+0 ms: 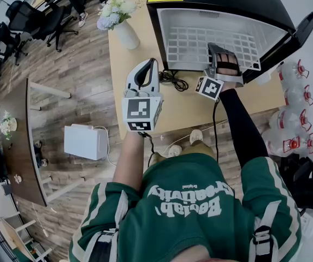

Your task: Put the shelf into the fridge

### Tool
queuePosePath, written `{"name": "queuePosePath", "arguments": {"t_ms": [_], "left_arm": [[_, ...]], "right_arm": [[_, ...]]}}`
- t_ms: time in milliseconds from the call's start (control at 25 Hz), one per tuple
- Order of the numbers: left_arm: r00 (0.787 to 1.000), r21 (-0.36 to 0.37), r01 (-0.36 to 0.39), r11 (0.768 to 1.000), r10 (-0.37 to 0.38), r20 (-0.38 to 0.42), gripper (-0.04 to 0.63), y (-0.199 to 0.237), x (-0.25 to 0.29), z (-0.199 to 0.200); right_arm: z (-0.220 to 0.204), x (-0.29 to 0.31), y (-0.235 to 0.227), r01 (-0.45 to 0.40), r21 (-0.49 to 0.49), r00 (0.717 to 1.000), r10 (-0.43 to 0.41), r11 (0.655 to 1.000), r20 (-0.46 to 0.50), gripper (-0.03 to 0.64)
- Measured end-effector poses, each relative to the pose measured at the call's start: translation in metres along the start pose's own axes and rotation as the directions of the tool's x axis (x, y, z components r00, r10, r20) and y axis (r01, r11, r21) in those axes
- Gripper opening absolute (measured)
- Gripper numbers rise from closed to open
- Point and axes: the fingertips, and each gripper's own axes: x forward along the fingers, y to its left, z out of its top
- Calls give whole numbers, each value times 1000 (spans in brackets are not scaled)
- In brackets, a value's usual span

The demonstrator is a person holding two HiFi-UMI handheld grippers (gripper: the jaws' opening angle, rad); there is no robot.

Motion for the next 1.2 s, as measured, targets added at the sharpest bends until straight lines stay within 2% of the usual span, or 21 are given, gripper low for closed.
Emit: {"name": "queuePosePath", "arguments": {"t_ms": [400,600,720,1200], "left_arm": [[1000,3,-1,1000,1,17,-2,1,16,1],[1000,-4,-7,1000,7,-13,-2,0,22,0],[1000,3,-5,1000,5,11,-2,2,26,0],[1000,-11,-2,1000,2,11,-2,-1,40,1]], "right_arm": [[-1,15,-2,-8,4,1000,8,1000,6,21],[-2,23,-2,-11,4,1000,11,1000,12,21],[-2,27,-3,-16,8,1000,16,1000,13,21],[-2,37,-5,-9,-2,1000,9,1000,20,21]]}}
